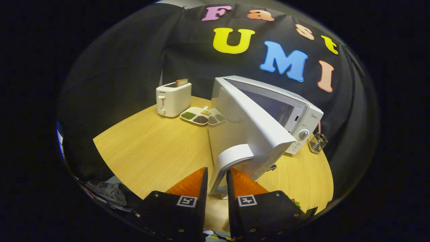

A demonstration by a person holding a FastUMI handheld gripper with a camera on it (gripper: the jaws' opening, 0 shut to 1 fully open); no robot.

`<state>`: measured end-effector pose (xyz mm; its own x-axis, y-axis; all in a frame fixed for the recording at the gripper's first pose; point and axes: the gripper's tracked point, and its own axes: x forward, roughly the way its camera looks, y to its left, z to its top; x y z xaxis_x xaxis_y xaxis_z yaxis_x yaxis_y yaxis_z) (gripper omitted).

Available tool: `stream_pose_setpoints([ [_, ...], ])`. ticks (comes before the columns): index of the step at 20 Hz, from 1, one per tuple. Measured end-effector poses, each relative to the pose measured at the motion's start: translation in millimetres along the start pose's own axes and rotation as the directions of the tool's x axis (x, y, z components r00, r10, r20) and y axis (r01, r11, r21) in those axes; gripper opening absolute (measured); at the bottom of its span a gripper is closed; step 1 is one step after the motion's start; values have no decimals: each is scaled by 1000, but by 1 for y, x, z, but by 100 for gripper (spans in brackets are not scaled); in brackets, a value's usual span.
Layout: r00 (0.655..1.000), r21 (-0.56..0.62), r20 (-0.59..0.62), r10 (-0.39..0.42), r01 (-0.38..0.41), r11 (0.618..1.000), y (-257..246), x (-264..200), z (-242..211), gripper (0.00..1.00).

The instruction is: Open the microwave, put the food inside, and close the microwave door.

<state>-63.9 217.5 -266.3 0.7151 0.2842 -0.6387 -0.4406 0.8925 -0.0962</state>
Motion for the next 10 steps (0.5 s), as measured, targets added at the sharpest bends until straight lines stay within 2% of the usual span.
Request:
stream_pose_setpoints([
  [3, 1000, 11, 7, 30, -30, 999, 26, -9, 3, 37],
  [10, 996, 24, 15, 87, -87, 996, 67, -14, 8, 37],
])
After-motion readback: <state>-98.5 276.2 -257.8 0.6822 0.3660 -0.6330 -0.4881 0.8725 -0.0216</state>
